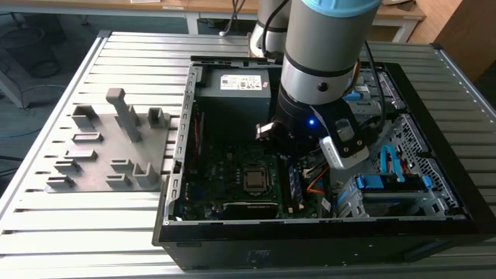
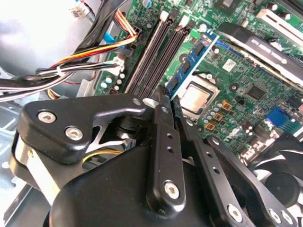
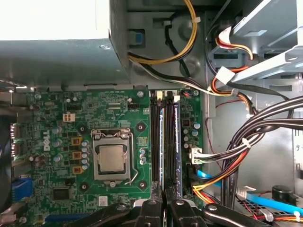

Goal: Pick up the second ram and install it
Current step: 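Insert the second ram into the second slot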

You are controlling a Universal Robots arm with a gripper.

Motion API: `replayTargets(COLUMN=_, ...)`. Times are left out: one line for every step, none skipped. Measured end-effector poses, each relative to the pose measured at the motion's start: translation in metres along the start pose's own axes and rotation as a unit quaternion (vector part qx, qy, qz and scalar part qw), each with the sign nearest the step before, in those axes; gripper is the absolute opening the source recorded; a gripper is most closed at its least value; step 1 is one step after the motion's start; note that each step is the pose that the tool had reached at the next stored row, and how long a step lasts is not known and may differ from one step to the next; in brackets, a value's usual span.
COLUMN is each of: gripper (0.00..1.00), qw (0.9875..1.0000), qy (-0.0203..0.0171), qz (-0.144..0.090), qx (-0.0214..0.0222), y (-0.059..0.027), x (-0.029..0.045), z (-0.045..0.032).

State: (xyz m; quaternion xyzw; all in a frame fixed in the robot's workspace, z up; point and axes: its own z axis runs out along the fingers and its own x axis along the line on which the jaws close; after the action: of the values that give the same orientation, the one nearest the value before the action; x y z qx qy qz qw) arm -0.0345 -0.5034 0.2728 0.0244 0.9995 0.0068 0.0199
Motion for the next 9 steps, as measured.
replayTargets(gripper=0.14, qw=1.0000, qy=0.0000, qz=0.000, qx=0.0000, y=-0.0001, x=0.0000, z=0.0006)
replayTargets(gripper=0.14, qw=1.0000, qy=0.0000, qz=0.000, qx=0.0000, y=-0.0002, x=0.0001, z=0.0012)
replayTargets(gripper=0.14, qw=1.0000, qy=0.0000, qz=0.000, qx=0.0000, y=-0.0003, x=0.0001, z=0.0018)
replayTargets(gripper=0.14, qw=1.0000, qy=0.0000, qz=0.000, qx=0.0000, y=-0.0004, x=0.0001, z=0.0023)
replayTargets(gripper=0.14, qw=1.0000, qy=0.0000, qz=0.000, qx=0.0000, y=-0.0005, x=0.0001, z=0.0028)
replayTargets(gripper=0.14, qw=1.0000, qy=0.0000, qz=0.000, qx=0.0000, y=-0.0005, x=0.0001, z=0.0033)
replayTargets(gripper=0.14, qw=1.0000, qy=0.0000, qz=0.000, qx=0.0000, y=-0.0006, x=0.0001, z=0.0037)
replayTargets(gripper=0.14, qw=1.0000, qy=0.0000, qz=0.000, qx=0.0000, y=-0.0006, x=0.0001, z=0.0041)
replayTargets(gripper=0.14, qw=1.0000, qy=0.0000, qz=0.000, qx=0.0000, y=-0.0007, x=0.0002, z=0.0045)
